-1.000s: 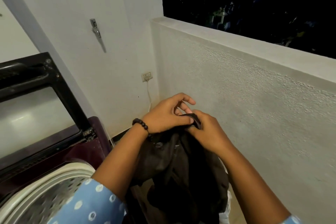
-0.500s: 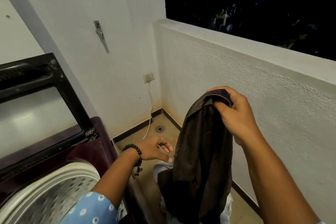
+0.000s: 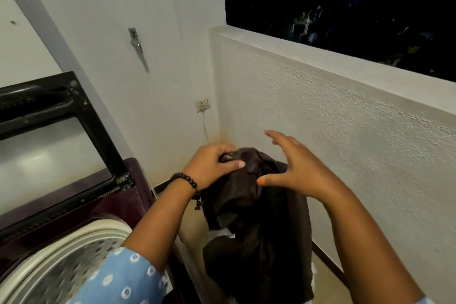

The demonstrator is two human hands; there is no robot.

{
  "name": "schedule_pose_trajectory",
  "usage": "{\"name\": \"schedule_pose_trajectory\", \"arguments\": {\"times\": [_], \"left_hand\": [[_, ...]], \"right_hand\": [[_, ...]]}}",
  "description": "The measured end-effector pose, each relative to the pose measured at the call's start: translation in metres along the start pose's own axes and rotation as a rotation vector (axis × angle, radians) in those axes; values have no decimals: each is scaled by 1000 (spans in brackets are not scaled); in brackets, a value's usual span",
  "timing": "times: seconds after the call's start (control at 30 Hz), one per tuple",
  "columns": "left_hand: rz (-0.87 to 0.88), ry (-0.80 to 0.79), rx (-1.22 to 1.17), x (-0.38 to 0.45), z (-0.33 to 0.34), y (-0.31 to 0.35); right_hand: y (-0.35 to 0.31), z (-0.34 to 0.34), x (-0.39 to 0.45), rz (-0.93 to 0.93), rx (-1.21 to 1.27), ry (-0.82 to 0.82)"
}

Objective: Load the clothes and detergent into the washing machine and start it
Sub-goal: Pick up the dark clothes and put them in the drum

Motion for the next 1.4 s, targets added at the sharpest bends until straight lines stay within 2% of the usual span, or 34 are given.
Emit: {"name": "schedule_pose_trajectory", "arguments": {"times": [0.07, 0.17, 0.23, 0.3, 0.47, 0.67, 0.77, 0.9, 1.13, 1.27, 1.4], "left_hand": [[112, -33, 7, 6, -5, 33], [181, -4, -30, 9, -10, 60], [169, 75, -131, 7, -17, 57], [149, 86, -191, 2, -20, 46], [-10, -77, -360, -5, 18, 7], [-83, -199, -370, -12, 58, -19], [-98, -233, -408, -13, 60, -27], [-86, -254, -470, -16, 59, -30], [92, -207, -679, -2, 55, 17], [129, -125, -636, 3, 56, 17], [47, -190, -532, -6, 72, -4]], "right_hand": [[-15, 19, -1, -96, 85, -58], [-20, 31, 3, -116, 234, -4], [-17, 28, 5, -100, 268, 53], [-13, 22, 6, -90, 348, 88], [-18, -9, 0, -143, 538, 263], [-34, -34, -17, -279, 708, 220], [-38, -46, -25, -353, 703, 194], [-30, -61, -30, -332, 760, 159], [-21, -43, -24, -273, 625, -25], [-23, -35, -21, -263, 474, 20], [-31, -43, -25, -340, 662, 116]]}}
Point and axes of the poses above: each hand's wrist, its own x-axis towards the middle knuckle, its own z-axis out of the palm, y = z × x, the point moved 6 cm from there along x, towards the middle knuckle, and after that the axes turned 9 degrees about z, right-handed, at the moved point
